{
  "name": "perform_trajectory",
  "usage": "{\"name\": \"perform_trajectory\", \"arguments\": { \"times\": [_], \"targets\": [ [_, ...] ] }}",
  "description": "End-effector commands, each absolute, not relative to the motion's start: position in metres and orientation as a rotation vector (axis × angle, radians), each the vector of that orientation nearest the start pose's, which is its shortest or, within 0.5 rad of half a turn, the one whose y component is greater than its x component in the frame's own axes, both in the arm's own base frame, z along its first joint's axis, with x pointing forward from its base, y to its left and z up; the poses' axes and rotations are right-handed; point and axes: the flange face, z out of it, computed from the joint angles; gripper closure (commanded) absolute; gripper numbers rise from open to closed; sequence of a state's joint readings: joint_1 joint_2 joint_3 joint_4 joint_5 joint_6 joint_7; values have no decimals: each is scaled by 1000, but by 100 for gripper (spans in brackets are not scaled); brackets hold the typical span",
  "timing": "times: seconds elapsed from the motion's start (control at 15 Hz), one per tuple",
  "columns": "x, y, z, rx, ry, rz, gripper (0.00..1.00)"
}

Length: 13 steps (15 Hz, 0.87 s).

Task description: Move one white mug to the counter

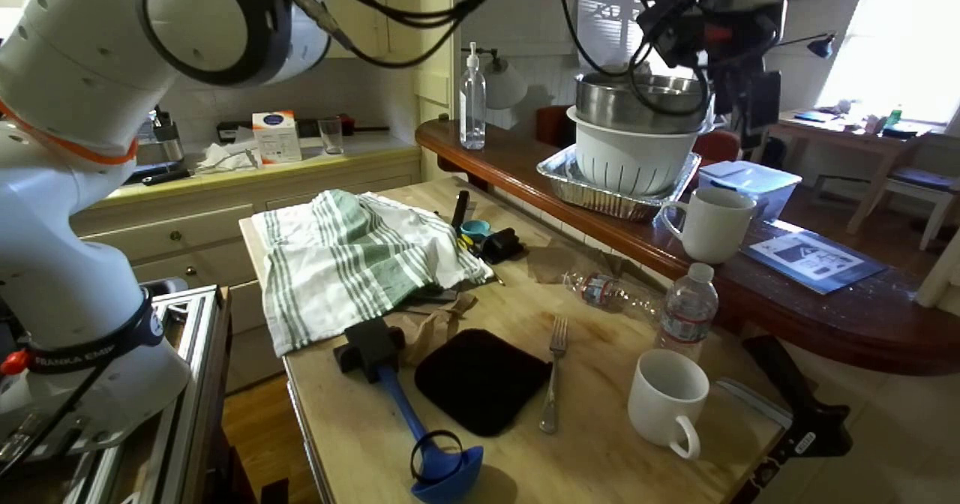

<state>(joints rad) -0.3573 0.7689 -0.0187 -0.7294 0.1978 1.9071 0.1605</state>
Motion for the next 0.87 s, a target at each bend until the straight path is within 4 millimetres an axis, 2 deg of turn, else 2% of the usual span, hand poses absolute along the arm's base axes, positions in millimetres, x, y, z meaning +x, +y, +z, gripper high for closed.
{"name": "perform_trajectory", "arguments": {
  "times": [0.0, 0.2, 0.4, 0.53, 0.6, 0.8],
  "targets": [
    [678, -251, 600, -2853, 746, -388, 0],
    [636, -239, 621, -2825, 698, -167, 0],
    [596, -243, 619, -2852, 719, 90, 0],
    [578, -247, 610, -2822, 680, 236, 0],
    [598, -244, 621, -2843, 727, 117, 0],
    [594, -247, 620, -2840, 727, 131, 0]
  ]
}}
